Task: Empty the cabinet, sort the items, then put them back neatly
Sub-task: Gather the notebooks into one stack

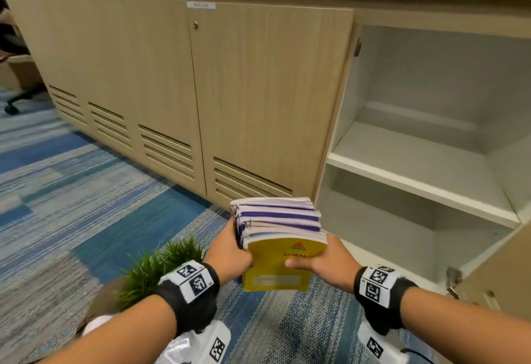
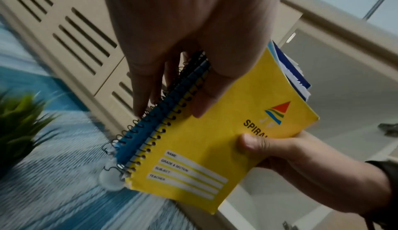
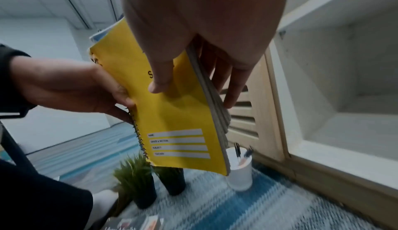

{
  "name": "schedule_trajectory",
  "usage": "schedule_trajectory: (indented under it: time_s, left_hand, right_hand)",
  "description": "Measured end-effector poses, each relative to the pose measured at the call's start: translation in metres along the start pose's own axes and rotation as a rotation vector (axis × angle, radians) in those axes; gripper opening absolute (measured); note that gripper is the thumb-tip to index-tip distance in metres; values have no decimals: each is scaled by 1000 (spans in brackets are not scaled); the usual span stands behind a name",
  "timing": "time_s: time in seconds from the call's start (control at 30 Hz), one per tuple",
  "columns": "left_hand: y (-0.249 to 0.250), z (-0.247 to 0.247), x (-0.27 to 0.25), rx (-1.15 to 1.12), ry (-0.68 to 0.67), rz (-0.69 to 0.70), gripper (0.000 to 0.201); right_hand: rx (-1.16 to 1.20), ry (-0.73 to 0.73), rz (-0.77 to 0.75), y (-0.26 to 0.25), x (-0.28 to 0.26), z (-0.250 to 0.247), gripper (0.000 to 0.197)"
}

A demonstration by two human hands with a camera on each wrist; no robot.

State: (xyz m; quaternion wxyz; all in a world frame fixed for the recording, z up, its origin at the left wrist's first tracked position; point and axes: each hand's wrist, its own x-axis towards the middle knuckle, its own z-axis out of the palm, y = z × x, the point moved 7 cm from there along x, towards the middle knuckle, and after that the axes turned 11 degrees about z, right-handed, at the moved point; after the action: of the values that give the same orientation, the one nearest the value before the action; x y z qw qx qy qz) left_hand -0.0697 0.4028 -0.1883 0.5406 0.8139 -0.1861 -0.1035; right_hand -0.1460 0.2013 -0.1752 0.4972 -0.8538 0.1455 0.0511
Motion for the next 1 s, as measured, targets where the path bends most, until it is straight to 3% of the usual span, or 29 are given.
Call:
schedule_trajectory:
  time_s: [0.1, 0.33, 0.47, 0.6, 0.8, 1.0]
  left_hand:
    - [-35, 20, 2, 64, -33, -46, 72]
    - [-91, 44, -7, 330, -177, -129, 68]
    - [-120, 52, -20, 392, -264, -158, 67]
    - [-147, 63, -25, 337, -262, -164, 72]
    - [-204, 98, -47, 104, -341, -230, 66]
    - [-233, 91, -49, -27, -313, -207, 90]
  right_hand:
    - [-56, -11, 100, 34, 9, 11, 53]
    - [-197, -185, 306, 116, 1, 68, 29]
    - [-227, -136, 366, 147, -6, 88, 48]
    - [-337, -105, 353, 152, -5, 87, 38]
    - [-462, -304, 365, 184, 16, 98, 59]
    - [-514, -373, 337, 203, 27, 108, 75]
